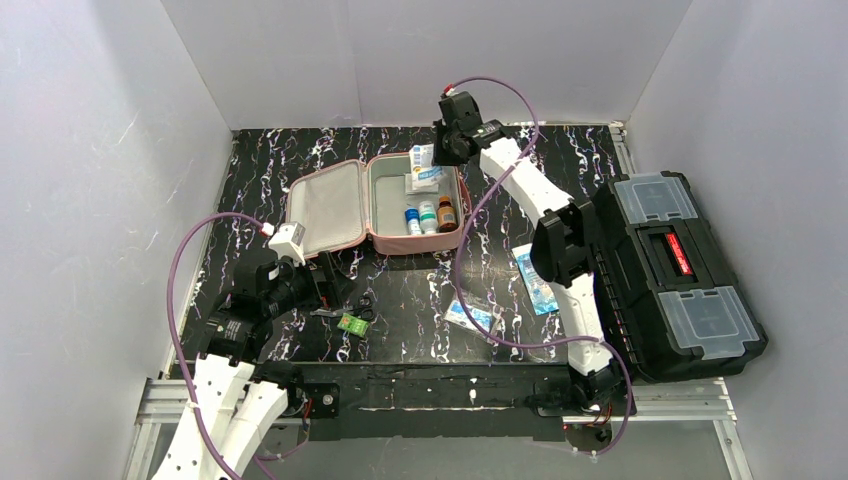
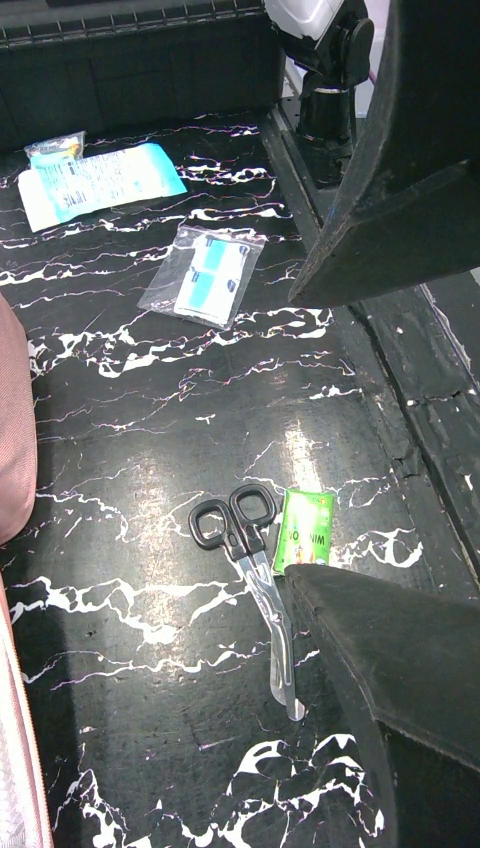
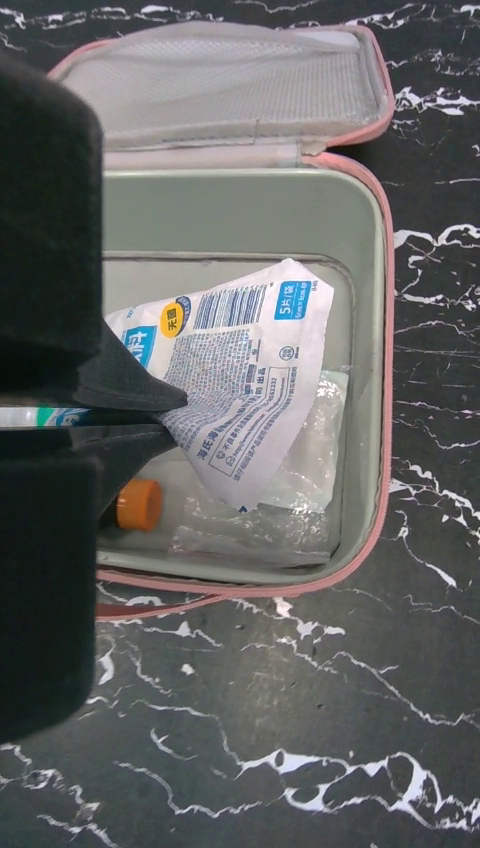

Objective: Organize the medicine kit

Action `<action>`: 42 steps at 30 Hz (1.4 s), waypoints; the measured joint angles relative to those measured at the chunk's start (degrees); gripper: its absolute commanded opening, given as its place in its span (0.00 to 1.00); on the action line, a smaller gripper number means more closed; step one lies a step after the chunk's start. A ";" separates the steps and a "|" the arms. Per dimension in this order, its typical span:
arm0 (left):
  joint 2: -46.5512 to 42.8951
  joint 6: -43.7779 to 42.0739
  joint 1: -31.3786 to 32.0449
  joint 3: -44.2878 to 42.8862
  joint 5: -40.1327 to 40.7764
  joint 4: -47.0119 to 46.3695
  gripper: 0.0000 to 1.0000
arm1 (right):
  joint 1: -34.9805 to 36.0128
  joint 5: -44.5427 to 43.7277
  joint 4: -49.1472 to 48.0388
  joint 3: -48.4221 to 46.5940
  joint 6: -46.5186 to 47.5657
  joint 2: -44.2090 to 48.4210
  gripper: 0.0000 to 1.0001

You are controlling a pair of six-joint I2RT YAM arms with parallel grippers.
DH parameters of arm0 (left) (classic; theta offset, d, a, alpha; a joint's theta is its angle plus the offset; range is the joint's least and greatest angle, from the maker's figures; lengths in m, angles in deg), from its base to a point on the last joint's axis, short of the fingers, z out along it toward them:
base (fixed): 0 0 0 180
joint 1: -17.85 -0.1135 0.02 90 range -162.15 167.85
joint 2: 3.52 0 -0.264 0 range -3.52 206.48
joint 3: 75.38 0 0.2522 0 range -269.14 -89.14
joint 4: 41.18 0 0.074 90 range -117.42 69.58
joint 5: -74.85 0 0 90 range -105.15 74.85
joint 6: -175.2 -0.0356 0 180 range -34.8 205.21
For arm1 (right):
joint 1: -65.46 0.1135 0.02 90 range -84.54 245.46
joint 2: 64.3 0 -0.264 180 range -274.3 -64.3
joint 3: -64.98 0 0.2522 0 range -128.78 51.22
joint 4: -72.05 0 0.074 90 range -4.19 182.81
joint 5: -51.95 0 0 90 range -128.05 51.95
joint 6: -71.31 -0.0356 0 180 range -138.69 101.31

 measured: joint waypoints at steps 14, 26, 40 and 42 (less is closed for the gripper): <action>0.98 0.00 0.00 0.00 0.00 0.01 1.00 | -0.96 1.60 0.80 -4.11 0.09 -8.63 0.11; 2.92 0.05 0.00 -0.02 0.86 0.41 0.99 | -3.45 5.01 0.46 -4.58 -1.76 -10.73 0.61; 4.09 2.50 0.00 -2.46 3.40 5.51 1.00 | -3.91 7.81 -4.67 10.85 -0.97 6.90 0.68; 4.46 3.45 0.00 -3.09 3.81 6.67 1.00 | -3.91 8.47 -6.35 15.28 -0.91 11.89 0.68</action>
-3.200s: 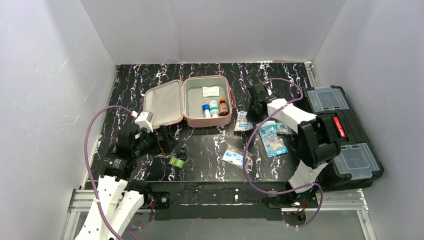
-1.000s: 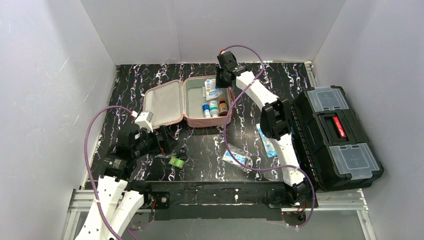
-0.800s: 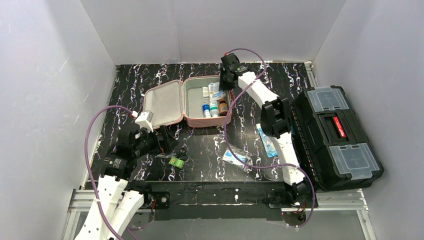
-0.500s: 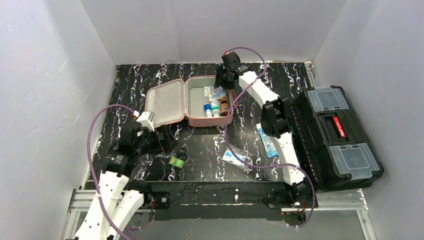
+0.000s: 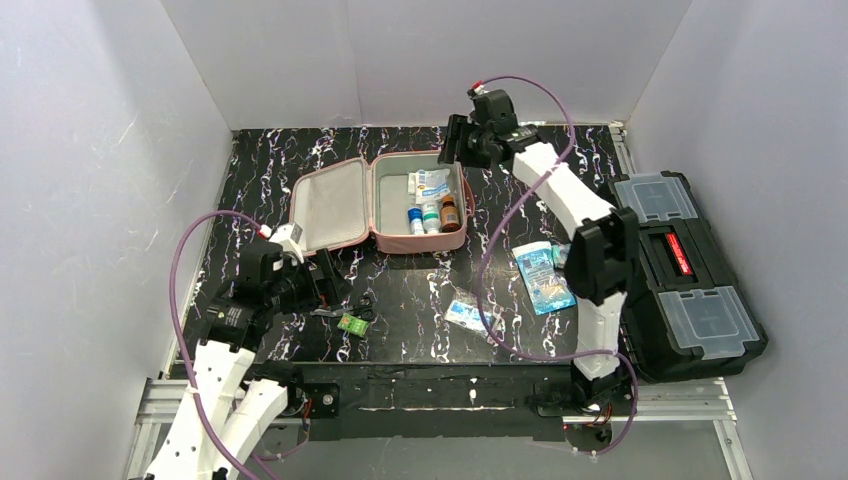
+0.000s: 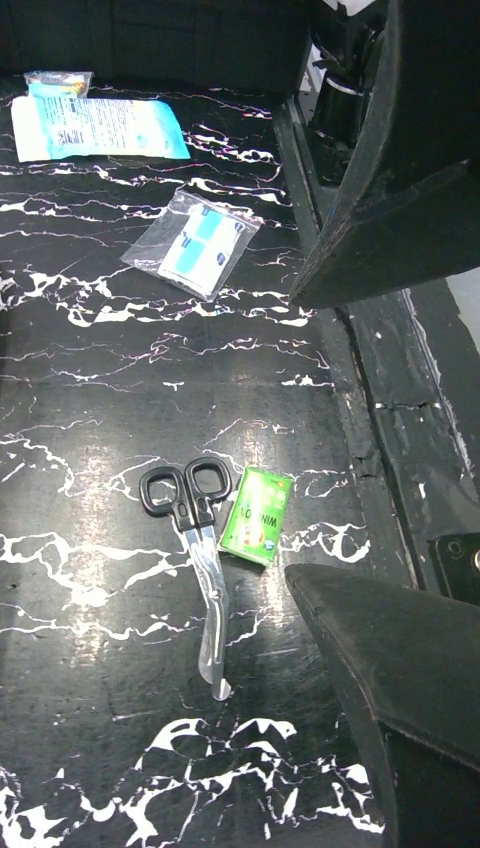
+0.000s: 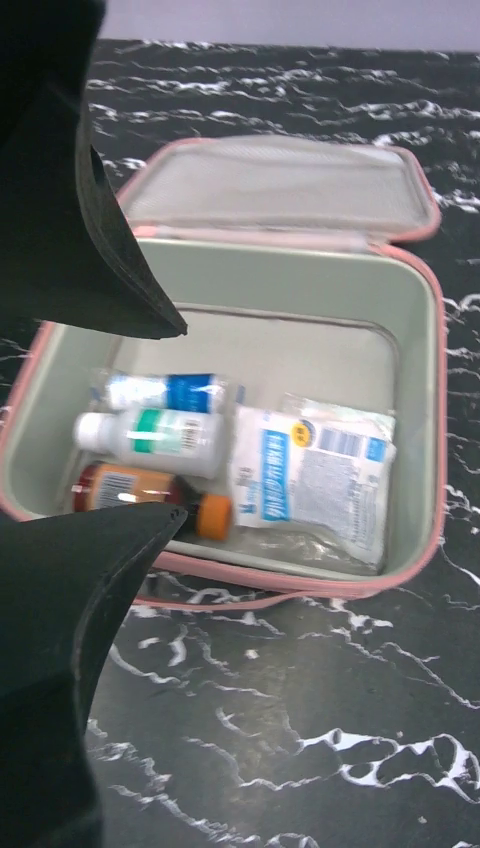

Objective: Organize the medicine kit

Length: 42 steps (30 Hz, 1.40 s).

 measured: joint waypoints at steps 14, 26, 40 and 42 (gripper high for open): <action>5.36 3.96 0.00 -1.11 1.36 7.81 1.00 | 0.55 7.66 -7.29 44.86 2.99 37.58 0.75; 15.45 6.91 7.14 -1.28 6.42 9.36 1.00 | 9.19 8.23 -9.67 67.12 -1.24 63.55 0.76; 30.87 7.67 19.44 -3.41 16.20 7.65 0.99 | 16.34 6.82 -10.16 76.67 -7.06 75.35 0.76; 33.42 6.70 19.95 -3.72 16.18 6.56 0.99 | 16.59 6.56 -10.01 77.38 -7.67 76.55 0.77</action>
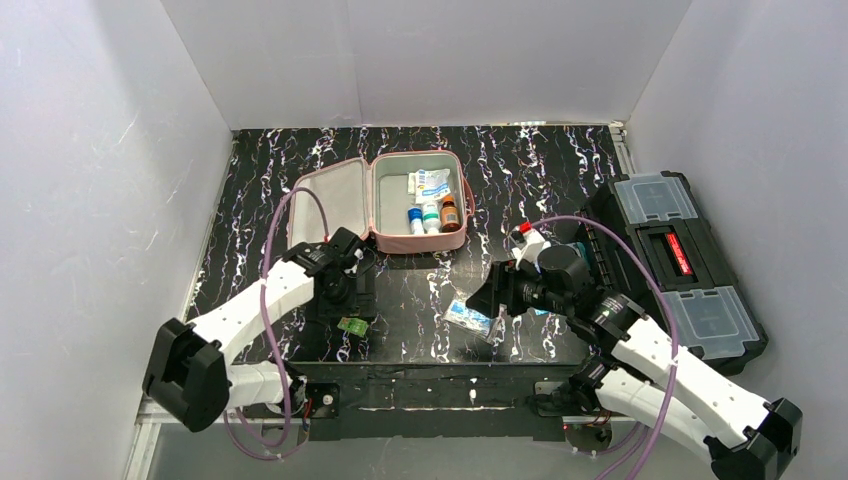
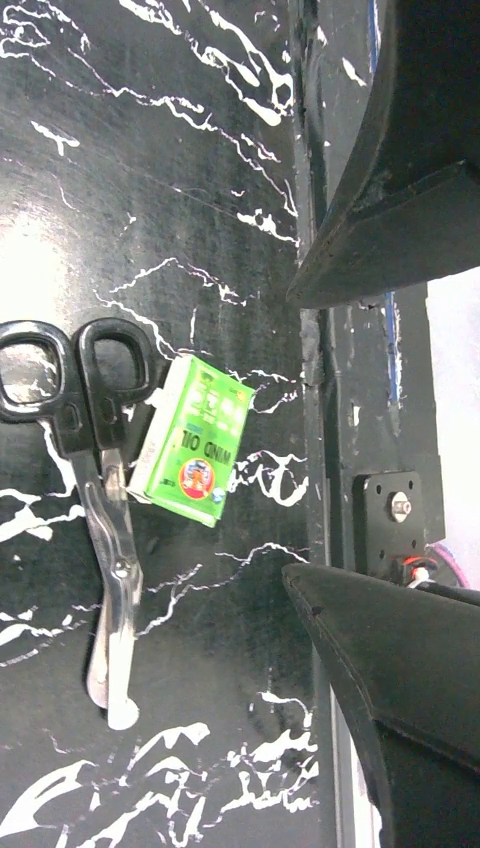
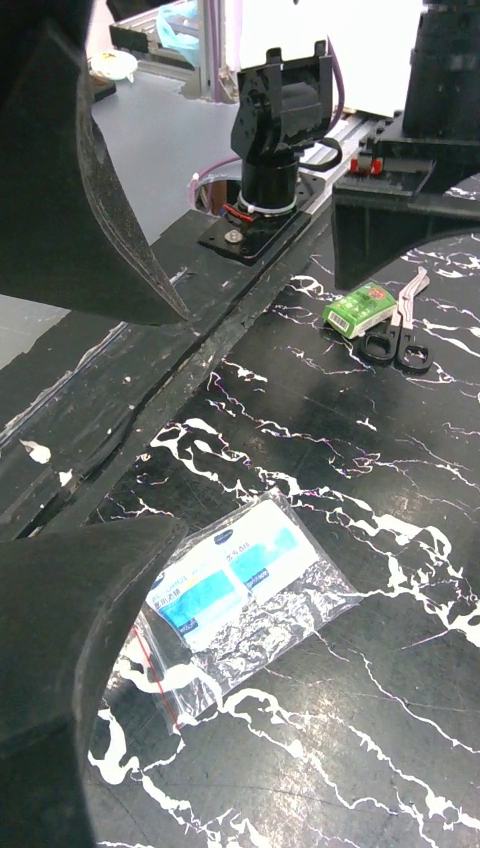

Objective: Organize the medicine kit

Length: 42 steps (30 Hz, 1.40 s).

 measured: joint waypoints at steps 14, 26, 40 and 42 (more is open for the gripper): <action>8.47 -4.35 0.40 0.21 -1.68 -6.24 0.99 | 0.50 -1.43 2.42 2.74 -1.23 3.24 0.77; 14.19 -4.60 0.40 0.23 -1.26 -7.36 0.98 | 0.89 -1.37 1.94 4.87 -2.39 1.99 0.77; 16.17 -4.08 0.78 0.25 -1.30 -8.81 0.77 | 1.12 -1.39 1.98 6.44 -3.02 1.98 0.75; 16.18 -4.04 0.86 0.25 -1.30 -8.78 0.73 | 1.12 -1.39 1.97 6.47 -3.04 1.98 0.75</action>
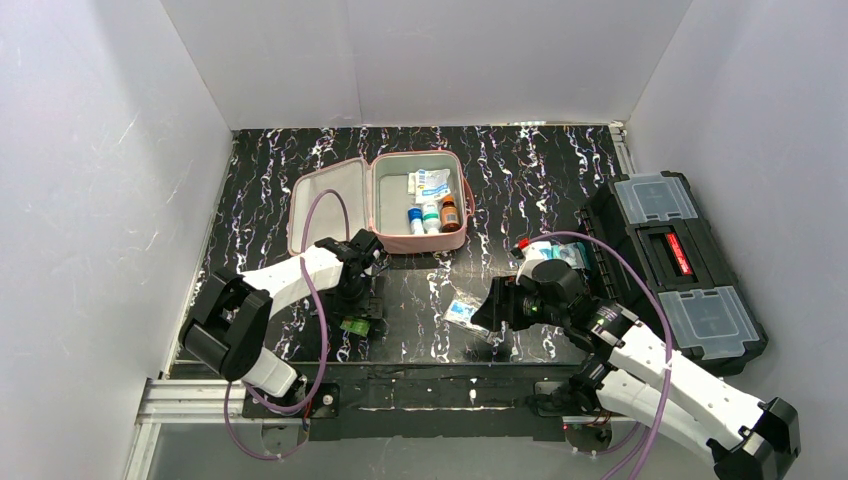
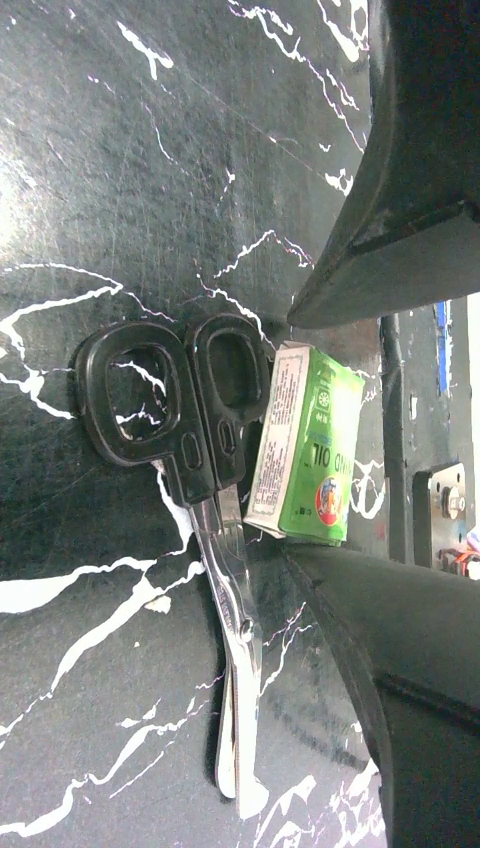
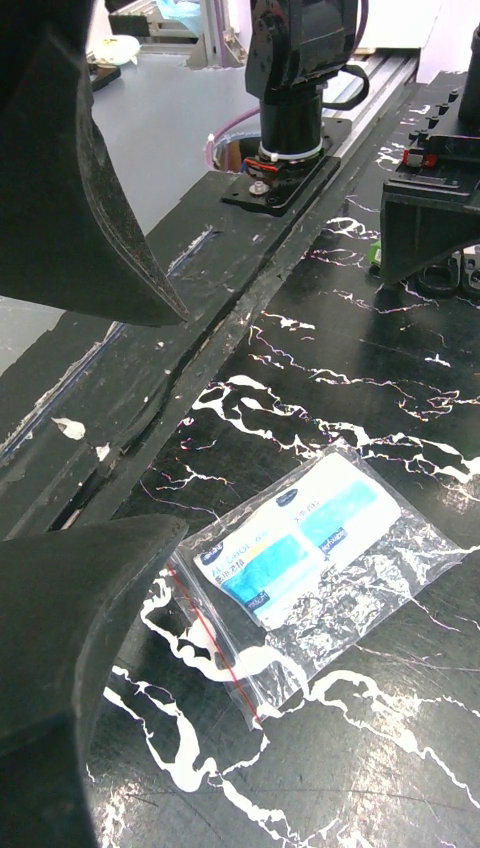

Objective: Organize the medicine kit

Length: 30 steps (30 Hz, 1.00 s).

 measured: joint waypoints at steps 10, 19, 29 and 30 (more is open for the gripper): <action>-0.04 0.65 0.35 0.07 -0.04 0.39 0.48 | 0.00 0.10 -0.71 0.91 -0.25 0.10 0.73; -3.83 0.80 2.05 -2.92 0.03 5.91 0.44 | 0.00 0.15 -1.06 1.67 -0.46 1.64 0.73; -6.09 -0.59 2.82 -25.31 1.75 13.91 0.47 | 0.00 -0.07 -1.05 1.67 -0.46 1.92 0.72; -5.34 -0.85 2.82 -27.88 2.13 14.48 0.47 | 0.00 -0.09 -1.05 1.67 -0.49 1.92 0.72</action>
